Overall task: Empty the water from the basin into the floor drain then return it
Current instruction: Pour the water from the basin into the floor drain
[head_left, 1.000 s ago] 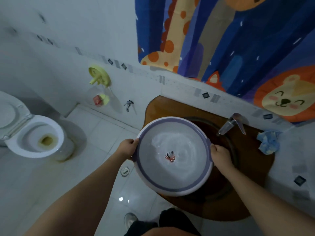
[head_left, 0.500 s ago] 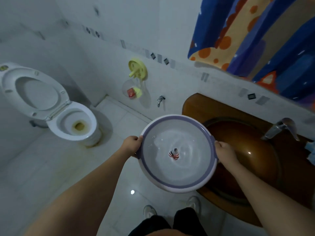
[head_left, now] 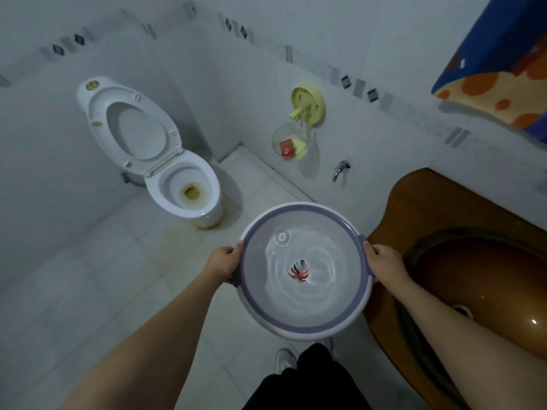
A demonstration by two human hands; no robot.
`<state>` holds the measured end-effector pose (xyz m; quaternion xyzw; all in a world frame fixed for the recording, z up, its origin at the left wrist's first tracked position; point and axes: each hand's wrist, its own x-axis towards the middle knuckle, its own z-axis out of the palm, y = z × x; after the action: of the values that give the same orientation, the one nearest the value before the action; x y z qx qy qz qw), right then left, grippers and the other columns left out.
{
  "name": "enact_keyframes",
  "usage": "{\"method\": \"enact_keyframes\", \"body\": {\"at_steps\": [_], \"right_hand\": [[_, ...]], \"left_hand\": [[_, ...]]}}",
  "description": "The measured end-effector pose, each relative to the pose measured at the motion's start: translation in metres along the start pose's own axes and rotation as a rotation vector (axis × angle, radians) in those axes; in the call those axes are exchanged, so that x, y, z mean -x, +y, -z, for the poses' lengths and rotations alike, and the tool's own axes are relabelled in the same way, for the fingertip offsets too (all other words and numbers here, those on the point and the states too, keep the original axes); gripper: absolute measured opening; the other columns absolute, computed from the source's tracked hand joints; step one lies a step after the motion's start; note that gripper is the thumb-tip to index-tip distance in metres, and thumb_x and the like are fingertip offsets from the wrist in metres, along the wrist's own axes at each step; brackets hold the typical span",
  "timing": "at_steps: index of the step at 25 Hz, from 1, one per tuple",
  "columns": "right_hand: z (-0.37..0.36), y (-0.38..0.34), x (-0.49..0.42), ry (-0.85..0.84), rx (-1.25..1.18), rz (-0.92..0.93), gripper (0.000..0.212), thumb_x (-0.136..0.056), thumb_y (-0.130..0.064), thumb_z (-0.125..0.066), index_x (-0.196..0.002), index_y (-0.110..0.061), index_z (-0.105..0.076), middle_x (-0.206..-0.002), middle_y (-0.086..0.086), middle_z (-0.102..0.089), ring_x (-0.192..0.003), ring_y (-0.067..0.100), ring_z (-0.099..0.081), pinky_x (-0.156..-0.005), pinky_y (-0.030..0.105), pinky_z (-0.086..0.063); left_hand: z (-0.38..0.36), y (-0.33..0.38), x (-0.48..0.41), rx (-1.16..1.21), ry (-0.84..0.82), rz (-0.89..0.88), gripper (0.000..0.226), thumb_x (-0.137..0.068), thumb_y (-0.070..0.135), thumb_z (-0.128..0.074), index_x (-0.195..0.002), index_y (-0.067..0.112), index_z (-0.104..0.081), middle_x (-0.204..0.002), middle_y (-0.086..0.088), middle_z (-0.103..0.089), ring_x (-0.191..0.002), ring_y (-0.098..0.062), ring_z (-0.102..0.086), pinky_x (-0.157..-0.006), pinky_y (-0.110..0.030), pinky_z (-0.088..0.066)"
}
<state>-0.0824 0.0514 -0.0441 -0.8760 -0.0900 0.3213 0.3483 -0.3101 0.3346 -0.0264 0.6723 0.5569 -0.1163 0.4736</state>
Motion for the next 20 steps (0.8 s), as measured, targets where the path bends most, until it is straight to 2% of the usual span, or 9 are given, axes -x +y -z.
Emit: {"method": "enact_keyframes", "body": {"at_steps": [3, 8, 12, 13, 16, 18, 20], "right_hand": [[-0.014, -0.017, -0.024, -0.053, 0.008, 0.014, 0.054, -0.098, -0.05, -0.043, -0.076, -0.008, -0.069, -0.069, 0.007, -0.067, -0.068, 0.019, -0.066, -0.05, 0.022, -0.046], [-0.044, -0.044, -0.056, -0.07, 0.034, 0.024, 0.063, -0.096, -0.053, -0.044, -0.07, 0.0, -0.065, -0.062, 0.01, -0.064, -0.059, 0.022, -0.063, -0.05, 0.026, -0.049], [-0.074, -0.051, -0.076, -0.015, 0.044, -0.025, 0.054, -0.094, -0.054, -0.047, -0.055, -0.02, -0.057, -0.055, -0.003, -0.06, -0.056, 0.012, -0.058, -0.038, 0.013, -0.036], [-0.085, -0.05, -0.082, 0.0, 0.048, -0.05, 0.053, -0.094, -0.056, -0.047, -0.053, -0.023, -0.052, -0.054, -0.004, -0.057, -0.054, 0.01, -0.056, -0.037, 0.013, -0.034], [-0.12, -0.034, -0.107, 0.047, 0.059, -0.123, 0.057, -0.093, -0.059, -0.045, -0.05, -0.022, -0.046, -0.052, -0.002, -0.052, -0.052, 0.013, -0.052, -0.044, 0.022, -0.032], [-0.143, -0.018, -0.124, 0.061, 0.068, -0.158, 0.061, -0.093, -0.063, -0.041, -0.053, -0.017, -0.052, -0.056, 0.001, -0.056, -0.055, 0.015, -0.054, -0.048, 0.024, -0.037], [-0.173, 0.012, -0.152, 0.077, 0.052, -0.207, 0.066, -0.091, -0.068, -0.037, -0.067, -0.012, -0.064, -0.067, 0.003, -0.063, -0.064, 0.017, -0.06, -0.059, 0.027, -0.049]], "left_hand": [[0.011, -0.006, -0.017, 0.028, 0.02, 0.023, 0.055, -0.094, 0.061, -0.041, -0.09, 0.011, -0.064, -0.088, -0.014, -0.068, -0.072, -0.031, -0.069, -0.048, -0.035, -0.059], [0.034, -0.013, -0.052, 0.053, 0.038, 0.017, 0.061, -0.093, 0.062, -0.042, -0.092, 0.006, -0.066, -0.086, -0.016, -0.069, -0.071, -0.031, -0.068, -0.046, -0.032, -0.057], [0.042, -0.017, -0.094, 0.052, 0.025, -0.011, 0.061, -0.092, 0.061, -0.046, -0.09, 0.004, -0.067, -0.084, -0.017, -0.069, -0.068, -0.03, -0.069, -0.045, -0.031, -0.057], [0.042, -0.02, -0.108, 0.042, 0.016, -0.012, 0.06, -0.091, 0.061, -0.046, -0.09, 0.004, -0.067, -0.084, -0.017, -0.069, -0.068, -0.03, -0.069, -0.046, -0.031, -0.057], [0.033, -0.033, -0.156, -0.021, 0.008, -0.018, 0.061, -0.09, 0.062, -0.046, -0.084, 0.005, -0.066, -0.079, -0.017, -0.069, -0.064, -0.029, -0.068, -0.044, -0.029, -0.056], [0.025, -0.042, -0.186, -0.053, 0.017, -0.027, 0.061, -0.089, 0.064, -0.047, -0.079, 0.006, -0.064, -0.075, -0.016, -0.068, -0.061, -0.027, -0.067, -0.044, -0.029, -0.056], [0.006, -0.058, -0.23, -0.084, 0.015, -0.041, 0.062, -0.088, 0.065, -0.045, -0.079, 0.007, -0.064, -0.074, -0.014, -0.068, -0.063, -0.027, -0.067, -0.05, -0.032, -0.058]]}}
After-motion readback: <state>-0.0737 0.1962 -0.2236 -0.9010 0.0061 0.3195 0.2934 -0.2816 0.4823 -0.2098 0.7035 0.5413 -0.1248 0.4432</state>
